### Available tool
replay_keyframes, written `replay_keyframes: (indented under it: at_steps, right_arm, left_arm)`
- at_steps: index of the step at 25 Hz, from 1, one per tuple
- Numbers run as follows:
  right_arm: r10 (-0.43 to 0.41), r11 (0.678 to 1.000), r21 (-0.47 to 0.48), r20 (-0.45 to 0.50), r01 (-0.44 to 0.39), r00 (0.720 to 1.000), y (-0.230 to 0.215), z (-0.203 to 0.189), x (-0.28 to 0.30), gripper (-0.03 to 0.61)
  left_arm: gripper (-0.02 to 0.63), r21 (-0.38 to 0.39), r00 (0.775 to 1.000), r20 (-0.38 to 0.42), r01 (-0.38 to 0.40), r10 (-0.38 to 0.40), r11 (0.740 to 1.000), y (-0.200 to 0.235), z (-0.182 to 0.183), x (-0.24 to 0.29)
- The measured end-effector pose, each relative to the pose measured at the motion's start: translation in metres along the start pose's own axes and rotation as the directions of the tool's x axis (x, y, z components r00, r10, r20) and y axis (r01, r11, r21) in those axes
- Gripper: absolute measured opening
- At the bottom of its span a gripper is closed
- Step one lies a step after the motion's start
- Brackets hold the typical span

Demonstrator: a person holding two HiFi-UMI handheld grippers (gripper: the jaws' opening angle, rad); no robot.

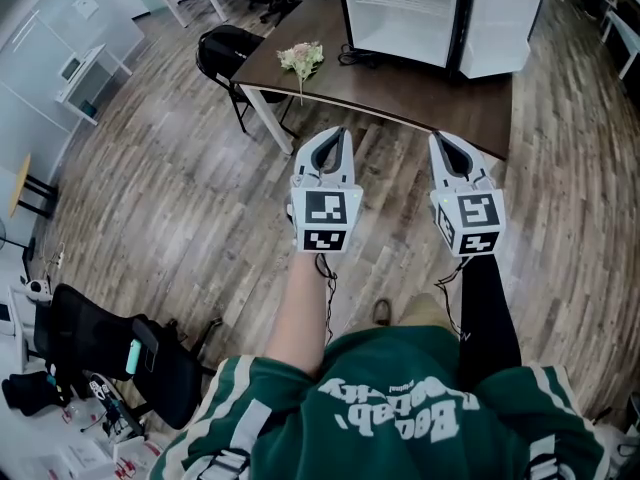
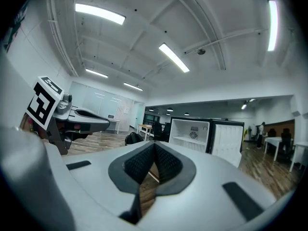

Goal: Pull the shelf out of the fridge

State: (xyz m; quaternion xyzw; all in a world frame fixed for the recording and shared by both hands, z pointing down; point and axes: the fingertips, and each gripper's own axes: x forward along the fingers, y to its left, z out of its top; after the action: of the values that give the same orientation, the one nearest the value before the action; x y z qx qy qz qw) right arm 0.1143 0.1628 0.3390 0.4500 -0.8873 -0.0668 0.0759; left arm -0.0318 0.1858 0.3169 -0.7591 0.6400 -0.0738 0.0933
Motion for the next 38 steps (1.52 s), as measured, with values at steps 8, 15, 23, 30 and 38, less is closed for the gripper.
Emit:
replay_keyframes:
  at_steps: [8, 15, 23, 30, 38]
  right_arm:
    - [0.003, 1.000, 0.022, 0.022, -0.003, 1.000, -0.011, -0.001, 0.017, 0.009]
    - [0.030, 1.000, 0.008, 0.038, -0.030, 0.999, -0.019, -0.001, 0.047, 0.009]
    - [0.064, 0.998, 0.007, 0.033, -0.064, 0.997, -0.049, -0.008, 0.107, 0.009]
    - [0.078, 0.997, -0.003, 0.036, -0.078, 0.996, -0.088, -0.012, 0.167, 0.009]
    - [0.097, 0.995, -0.025, 0.045, -0.095, 0.994, -0.127, -0.008, 0.220, 0.009]
  left_arm:
    - [0.015, -0.003, 1.000, -0.010, 0.008, -0.008, 1.000, 0.002, -0.007, 0.018]
    - [0.015, -0.014, 0.999, -0.022, -0.023, 0.023, 1.000, 0.019, -0.018, 0.041]
    - [0.015, 0.008, 0.999, -0.035, -0.029, 0.029, 1.000, 0.032, -0.022, 0.105]
    - [0.015, 0.008, 0.999, -0.030, -0.038, 0.039, 0.999, 0.045, -0.025, 0.177]
    - [0.015, 0.009, 0.999, -0.019, -0.050, 0.050, 0.999, 0.055, -0.022, 0.244]
